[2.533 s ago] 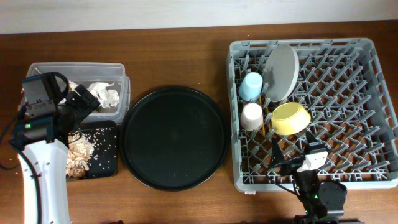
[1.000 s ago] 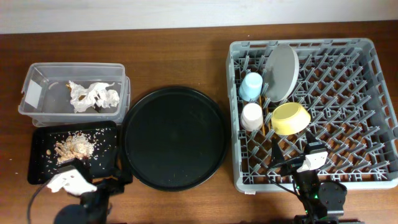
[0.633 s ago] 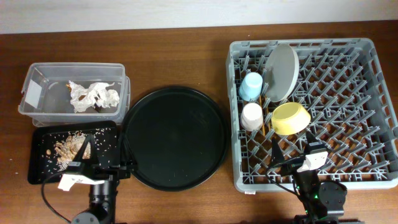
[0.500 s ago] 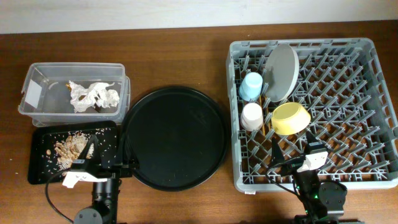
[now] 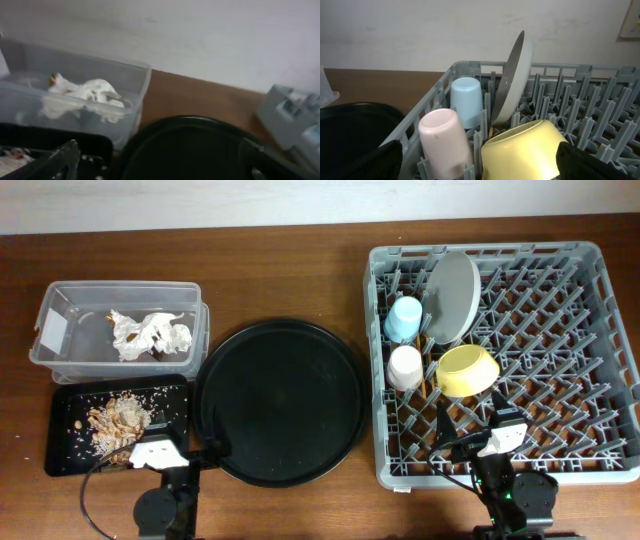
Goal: Sort waste into correct bins and load items into the dishwasher rack
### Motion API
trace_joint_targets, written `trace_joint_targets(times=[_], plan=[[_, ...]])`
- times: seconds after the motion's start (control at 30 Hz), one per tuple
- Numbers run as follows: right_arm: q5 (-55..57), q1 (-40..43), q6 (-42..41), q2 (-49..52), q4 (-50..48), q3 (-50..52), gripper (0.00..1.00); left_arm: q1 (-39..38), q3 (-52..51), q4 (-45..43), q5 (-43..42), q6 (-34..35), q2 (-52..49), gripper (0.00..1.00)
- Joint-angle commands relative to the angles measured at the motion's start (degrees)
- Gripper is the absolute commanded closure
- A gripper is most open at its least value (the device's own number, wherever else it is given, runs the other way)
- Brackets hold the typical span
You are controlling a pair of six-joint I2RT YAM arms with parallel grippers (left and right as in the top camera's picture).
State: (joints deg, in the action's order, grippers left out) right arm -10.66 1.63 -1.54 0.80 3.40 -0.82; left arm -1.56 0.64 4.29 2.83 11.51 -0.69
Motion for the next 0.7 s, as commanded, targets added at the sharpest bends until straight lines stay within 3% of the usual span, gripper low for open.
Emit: trace_joint_targets(times=[0.0,0.67], plan=[[-0.5,0.4,-0.5,-0.4,0.1,0.5,0.02,-1.6,-0.1,0.1,2.6,-14.8,0.4,0.01],[-0.5,0.4,-0.5,-0.4,0.1,0.5,0.01,-1.7,-0.1,0.1,2.4,-16.3,0.3,0.01]])
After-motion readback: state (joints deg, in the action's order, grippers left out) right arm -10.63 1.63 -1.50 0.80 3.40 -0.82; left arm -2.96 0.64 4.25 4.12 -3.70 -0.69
